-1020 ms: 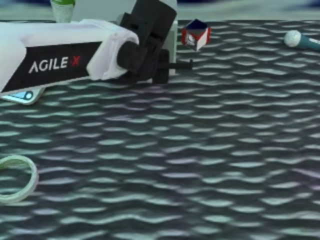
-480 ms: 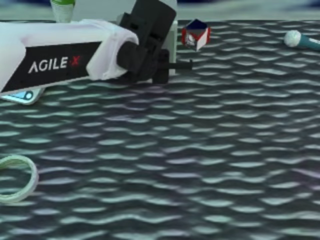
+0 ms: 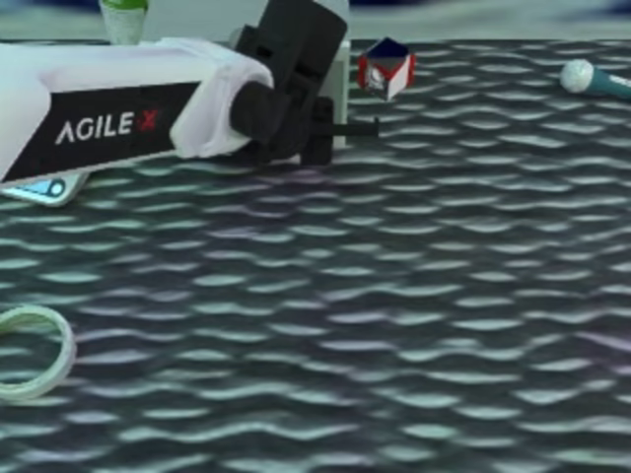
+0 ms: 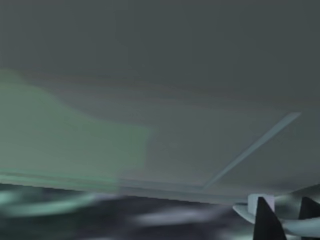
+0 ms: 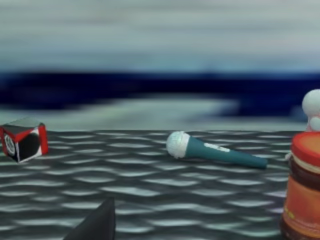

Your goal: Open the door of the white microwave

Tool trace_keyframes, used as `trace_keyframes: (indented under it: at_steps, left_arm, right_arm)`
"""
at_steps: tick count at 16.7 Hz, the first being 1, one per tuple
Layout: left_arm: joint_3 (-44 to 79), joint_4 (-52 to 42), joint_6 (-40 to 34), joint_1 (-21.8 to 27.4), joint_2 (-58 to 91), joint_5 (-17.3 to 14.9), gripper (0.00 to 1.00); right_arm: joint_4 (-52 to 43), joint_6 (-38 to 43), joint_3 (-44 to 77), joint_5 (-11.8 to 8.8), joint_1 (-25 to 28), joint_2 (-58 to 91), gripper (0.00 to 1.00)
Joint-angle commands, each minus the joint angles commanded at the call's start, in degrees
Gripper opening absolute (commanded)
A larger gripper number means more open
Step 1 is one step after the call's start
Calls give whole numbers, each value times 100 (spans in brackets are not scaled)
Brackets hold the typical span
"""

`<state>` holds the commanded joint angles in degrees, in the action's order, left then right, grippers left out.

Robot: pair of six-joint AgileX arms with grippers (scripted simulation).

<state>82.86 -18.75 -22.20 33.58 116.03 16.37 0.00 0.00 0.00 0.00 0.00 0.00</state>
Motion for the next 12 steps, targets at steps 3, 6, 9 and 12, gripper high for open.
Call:
trace_keyframes:
  at_steps: [3, 6, 9, 12]
  left_arm:
    - [4, 6, -12, 40, 7, -47, 0]
    - [-154, 103, 131, -8, -117, -127, 0]
    - [-315, 182, 275, -51, -207, -208, 0]
    - [-319, 183, 278, -51, -208, -210, 0]
  right_arm:
    - [0, 0, 0, 0, 0, 0, 100]
    - [0, 0, 0, 0, 0, 0, 100]
    - [0, 0, 0, 0, 0, 0, 100]
    - [0, 0, 0, 0, 0, 0, 100]
